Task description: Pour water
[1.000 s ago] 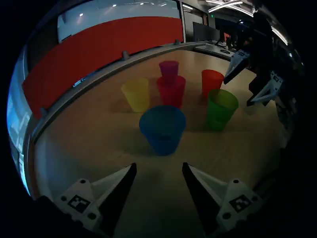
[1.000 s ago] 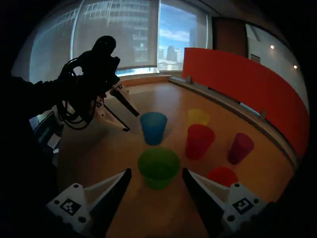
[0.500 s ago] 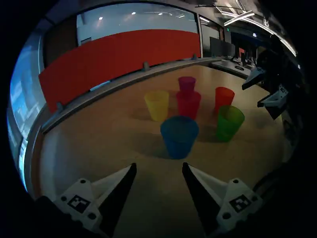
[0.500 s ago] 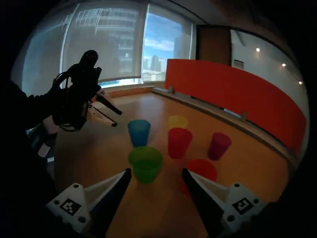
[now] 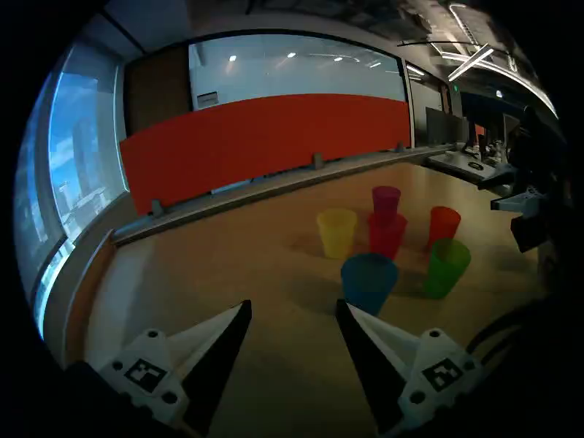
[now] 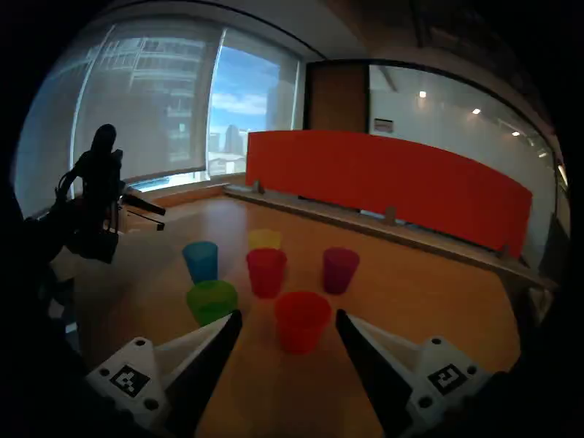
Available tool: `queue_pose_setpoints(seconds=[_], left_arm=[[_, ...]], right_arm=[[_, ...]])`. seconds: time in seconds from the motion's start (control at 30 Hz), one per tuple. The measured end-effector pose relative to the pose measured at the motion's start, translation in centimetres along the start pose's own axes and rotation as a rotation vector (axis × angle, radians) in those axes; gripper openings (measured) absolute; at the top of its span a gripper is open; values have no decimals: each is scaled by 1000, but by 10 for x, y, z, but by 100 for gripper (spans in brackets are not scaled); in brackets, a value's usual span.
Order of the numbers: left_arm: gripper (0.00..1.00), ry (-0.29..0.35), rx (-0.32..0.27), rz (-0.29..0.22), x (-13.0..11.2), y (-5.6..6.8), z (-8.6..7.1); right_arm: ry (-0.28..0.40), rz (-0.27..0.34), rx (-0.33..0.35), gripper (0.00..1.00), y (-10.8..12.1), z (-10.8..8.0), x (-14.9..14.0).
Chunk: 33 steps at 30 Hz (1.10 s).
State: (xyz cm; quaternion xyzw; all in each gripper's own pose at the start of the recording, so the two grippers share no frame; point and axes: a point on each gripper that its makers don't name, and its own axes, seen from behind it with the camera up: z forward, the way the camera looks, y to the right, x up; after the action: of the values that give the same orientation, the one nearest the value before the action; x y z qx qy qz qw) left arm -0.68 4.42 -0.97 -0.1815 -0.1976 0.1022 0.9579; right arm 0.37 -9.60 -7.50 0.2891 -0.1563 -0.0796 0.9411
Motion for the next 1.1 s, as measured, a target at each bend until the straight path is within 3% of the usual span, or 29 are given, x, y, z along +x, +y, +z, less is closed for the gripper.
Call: queue_pose_setpoints(seconds=[0.2,0.5,0.97,1.1], left_arm=[[85,71,82,-37,13,-16,-11],[85,183,166,-114,30,-25,-25],[85,323,276,-170,50,-32,-38],[85,335,298,-176,49,-36,-38]], right_arm=[[39,25,-113,99,26,-9,3],[137,73,-305,99,64,-21,18],[242,106,-497,99,98,-30,34],[253,108,-546,99,109,-34,37]])
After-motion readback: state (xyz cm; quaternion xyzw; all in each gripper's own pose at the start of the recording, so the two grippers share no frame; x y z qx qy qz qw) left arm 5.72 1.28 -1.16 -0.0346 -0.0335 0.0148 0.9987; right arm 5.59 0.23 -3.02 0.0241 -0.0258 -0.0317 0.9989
